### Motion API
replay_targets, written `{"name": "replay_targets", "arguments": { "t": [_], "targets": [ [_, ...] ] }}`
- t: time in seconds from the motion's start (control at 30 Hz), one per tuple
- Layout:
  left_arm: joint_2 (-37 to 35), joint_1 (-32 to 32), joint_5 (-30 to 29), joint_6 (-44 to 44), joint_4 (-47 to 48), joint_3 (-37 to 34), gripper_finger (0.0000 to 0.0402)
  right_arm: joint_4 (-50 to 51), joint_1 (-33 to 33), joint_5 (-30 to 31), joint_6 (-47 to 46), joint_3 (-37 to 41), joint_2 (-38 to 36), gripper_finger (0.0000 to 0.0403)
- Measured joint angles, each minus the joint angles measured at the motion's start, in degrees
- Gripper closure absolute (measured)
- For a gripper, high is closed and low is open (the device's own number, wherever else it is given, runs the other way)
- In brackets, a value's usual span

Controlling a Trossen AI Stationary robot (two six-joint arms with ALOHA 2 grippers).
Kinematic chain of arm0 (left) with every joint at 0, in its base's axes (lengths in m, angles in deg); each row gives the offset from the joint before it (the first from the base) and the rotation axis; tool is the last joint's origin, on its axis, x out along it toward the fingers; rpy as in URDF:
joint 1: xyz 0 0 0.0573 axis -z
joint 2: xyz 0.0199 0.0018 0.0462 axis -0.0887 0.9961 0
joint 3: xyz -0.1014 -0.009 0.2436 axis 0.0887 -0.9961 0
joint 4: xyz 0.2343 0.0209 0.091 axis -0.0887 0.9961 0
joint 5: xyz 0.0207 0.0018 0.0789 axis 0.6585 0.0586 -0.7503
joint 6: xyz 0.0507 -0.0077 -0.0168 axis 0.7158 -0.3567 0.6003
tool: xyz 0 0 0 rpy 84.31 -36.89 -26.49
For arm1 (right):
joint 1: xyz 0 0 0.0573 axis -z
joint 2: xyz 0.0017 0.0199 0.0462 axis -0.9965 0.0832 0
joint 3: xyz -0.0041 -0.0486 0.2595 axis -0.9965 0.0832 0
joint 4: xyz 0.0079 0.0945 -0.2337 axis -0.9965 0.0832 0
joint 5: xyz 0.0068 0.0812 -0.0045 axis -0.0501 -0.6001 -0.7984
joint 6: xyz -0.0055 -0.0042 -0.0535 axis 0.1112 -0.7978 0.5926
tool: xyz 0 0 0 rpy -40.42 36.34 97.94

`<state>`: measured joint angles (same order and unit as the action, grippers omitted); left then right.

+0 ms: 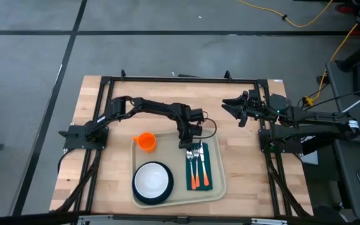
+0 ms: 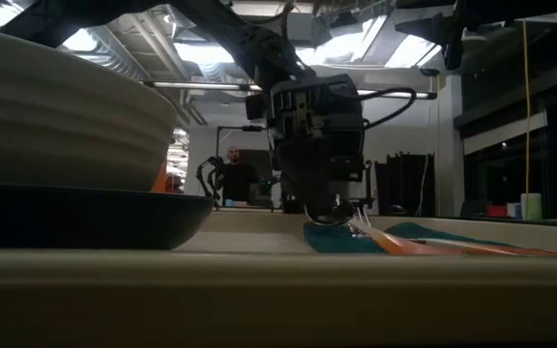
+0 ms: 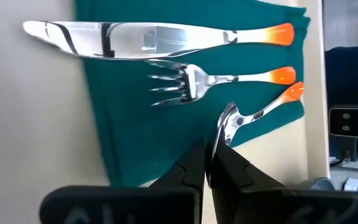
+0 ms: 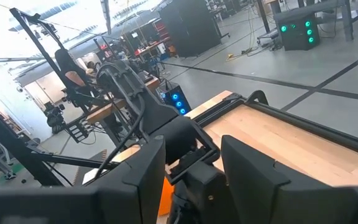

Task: Set up tray
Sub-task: Put the orange spoon to the left of the orange fork on the dark blue napkin on the gray serving tray

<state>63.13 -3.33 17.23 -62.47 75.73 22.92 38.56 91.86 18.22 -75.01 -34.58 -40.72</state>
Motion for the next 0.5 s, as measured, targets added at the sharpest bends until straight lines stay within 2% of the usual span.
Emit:
{"name": "replay_targets", "arguments": {
  "t": [0.5],
  "targets": [
    [0.20, -1.49, -0.35, 0.11, 0.49, -0.07, 0.0399, -0.02, 0.00, -0.02, 0.02, 0.00, 0.00, 0.0240]
  ]
}}
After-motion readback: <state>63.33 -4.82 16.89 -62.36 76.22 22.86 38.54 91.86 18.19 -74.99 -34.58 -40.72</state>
